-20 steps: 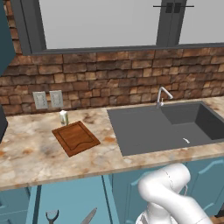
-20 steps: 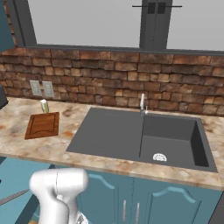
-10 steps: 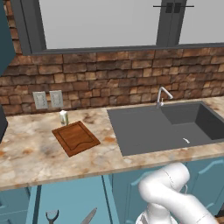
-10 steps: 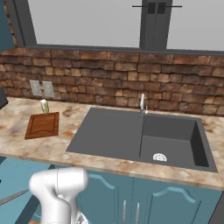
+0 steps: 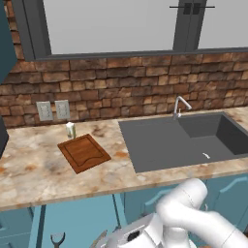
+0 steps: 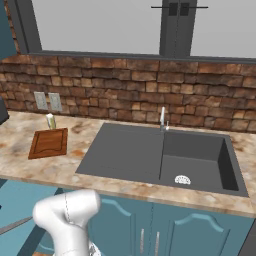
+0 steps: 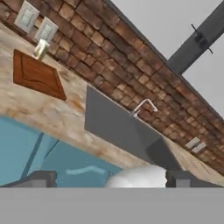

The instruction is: Open the drawer on the left and place the cutting tools on the cutting board.

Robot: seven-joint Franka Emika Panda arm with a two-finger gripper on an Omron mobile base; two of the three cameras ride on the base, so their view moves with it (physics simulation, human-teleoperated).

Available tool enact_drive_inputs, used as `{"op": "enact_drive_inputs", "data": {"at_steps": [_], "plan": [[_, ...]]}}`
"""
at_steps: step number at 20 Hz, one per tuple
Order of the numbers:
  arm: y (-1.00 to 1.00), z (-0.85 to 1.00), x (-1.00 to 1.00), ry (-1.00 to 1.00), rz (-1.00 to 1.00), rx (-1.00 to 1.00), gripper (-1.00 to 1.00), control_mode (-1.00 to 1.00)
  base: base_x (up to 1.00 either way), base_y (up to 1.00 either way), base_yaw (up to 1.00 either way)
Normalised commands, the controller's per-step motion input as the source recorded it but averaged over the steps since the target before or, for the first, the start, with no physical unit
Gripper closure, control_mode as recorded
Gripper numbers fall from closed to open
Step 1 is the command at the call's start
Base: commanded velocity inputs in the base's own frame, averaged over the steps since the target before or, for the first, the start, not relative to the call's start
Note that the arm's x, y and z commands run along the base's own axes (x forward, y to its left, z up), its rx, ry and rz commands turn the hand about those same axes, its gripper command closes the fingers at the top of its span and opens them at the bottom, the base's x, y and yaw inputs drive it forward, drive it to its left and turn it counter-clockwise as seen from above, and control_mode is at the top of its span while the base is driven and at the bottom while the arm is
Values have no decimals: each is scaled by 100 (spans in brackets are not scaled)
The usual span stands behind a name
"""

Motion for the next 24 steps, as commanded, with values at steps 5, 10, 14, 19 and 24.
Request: {"op": "enact_drive_inputs", "data": {"at_steps": [5,10,14,19,24], "plan": [[-48,-2,60,55,4,37,-100,-100,0,0,0],[-8,-47,18,37,11,30,-100,-100,0,0,0],[-3,-40,0,19,2,51,-100,-100,0,0,0],[3,-20,-6,15,0,27,-100,-100,0,0,0],[23,-50,0,18,0,11,-100,-100,0,0,0]]}}
